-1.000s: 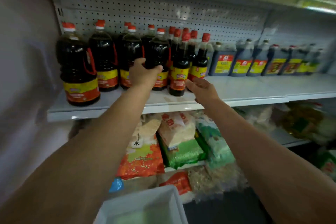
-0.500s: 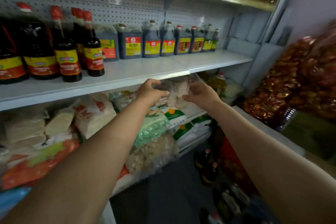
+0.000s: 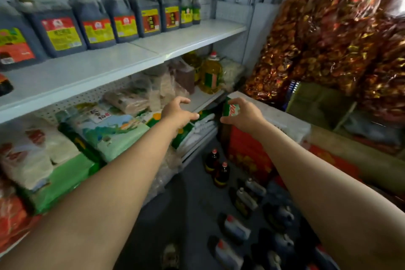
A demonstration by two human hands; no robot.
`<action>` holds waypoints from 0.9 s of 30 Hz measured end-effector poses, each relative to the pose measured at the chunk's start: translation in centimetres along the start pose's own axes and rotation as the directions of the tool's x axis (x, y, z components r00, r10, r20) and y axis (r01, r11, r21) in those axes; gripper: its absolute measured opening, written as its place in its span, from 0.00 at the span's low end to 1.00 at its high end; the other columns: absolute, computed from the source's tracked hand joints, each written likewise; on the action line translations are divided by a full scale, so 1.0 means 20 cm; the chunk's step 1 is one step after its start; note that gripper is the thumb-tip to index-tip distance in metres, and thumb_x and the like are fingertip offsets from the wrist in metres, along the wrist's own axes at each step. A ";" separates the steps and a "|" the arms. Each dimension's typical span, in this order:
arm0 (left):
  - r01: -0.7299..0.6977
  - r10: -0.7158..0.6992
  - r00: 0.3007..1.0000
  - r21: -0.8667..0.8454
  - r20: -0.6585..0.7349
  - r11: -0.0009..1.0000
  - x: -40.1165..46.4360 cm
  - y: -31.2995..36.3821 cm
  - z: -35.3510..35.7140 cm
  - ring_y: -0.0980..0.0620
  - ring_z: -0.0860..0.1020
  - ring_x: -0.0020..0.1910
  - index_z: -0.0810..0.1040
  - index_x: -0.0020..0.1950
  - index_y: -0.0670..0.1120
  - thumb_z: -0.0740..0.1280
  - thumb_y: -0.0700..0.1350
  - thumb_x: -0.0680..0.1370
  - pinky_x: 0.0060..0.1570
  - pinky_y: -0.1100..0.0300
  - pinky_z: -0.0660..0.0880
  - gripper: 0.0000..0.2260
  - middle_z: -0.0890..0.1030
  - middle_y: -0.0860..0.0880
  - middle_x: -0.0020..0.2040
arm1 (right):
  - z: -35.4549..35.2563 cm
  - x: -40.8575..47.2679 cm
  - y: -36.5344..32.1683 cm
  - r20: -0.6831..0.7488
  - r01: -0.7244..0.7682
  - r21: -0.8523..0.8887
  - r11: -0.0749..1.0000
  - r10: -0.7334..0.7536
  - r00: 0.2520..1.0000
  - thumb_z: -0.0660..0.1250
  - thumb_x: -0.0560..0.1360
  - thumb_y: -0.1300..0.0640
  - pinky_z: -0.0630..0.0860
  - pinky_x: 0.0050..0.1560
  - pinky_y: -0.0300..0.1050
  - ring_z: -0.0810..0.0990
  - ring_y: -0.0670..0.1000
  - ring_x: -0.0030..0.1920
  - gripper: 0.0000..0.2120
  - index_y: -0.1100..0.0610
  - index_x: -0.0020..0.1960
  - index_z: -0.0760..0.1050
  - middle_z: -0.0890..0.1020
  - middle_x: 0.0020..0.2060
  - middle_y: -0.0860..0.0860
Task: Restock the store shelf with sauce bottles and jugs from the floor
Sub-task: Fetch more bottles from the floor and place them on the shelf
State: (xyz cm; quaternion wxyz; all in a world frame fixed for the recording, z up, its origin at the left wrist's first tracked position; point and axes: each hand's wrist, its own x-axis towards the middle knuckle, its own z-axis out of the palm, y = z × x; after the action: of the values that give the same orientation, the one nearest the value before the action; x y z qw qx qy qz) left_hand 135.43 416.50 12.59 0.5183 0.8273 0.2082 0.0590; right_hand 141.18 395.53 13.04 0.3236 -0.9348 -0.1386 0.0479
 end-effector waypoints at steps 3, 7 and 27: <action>0.001 -0.003 0.997 0.017 0.075 1.000 0.16 0.01 0.16 0.48 0.75 0.53 0.74 0.66 0.51 0.78 0.44 0.72 0.50 0.56 0.74 0.24 0.73 0.46 0.61 | -0.02 0.11 0.12 -0.030 -0.076 -0.016 0.997 0.075 0.997 0.77 0.71 0.45 0.73 0.63 0.51 0.73 0.57 0.67 0.32 0.49 0.72 0.71 0.75 0.68 0.55; -0.024 0.015 0.990 0.063 0.139 0.998 0.46 0.00 0.32 0.50 0.74 0.48 0.74 0.66 0.52 0.78 0.45 0.72 0.47 0.57 0.73 0.24 0.75 0.44 0.63 | 0.02 0.33 0.26 -0.072 -0.172 0.003 0.985 0.171 0.983 0.78 0.71 0.46 0.74 0.63 0.54 0.74 0.57 0.65 0.32 0.48 0.71 0.71 0.75 0.67 0.55; 0.012 -0.185 0.837 0.321 0.516 0.947 1.85 -0.71 0.94 0.45 0.72 0.69 0.73 0.68 0.52 0.77 0.46 0.73 0.52 0.58 0.70 0.25 0.71 0.46 0.72 | 0.91 1.35 1.04 0.097 -0.637 0.089 0.766 0.630 0.771 0.77 0.72 0.44 0.74 0.61 0.51 0.70 0.59 0.71 0.33 0.49 0.73 0.69 0.72 0.71 0.54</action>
State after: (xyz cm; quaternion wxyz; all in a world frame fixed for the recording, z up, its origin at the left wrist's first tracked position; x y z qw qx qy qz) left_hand 170.85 421.17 -12.80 0.4244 0.8681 0.1033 -0.2358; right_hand 168.46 398.55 -14.15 0.3379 -0.9043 0.1780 0.1908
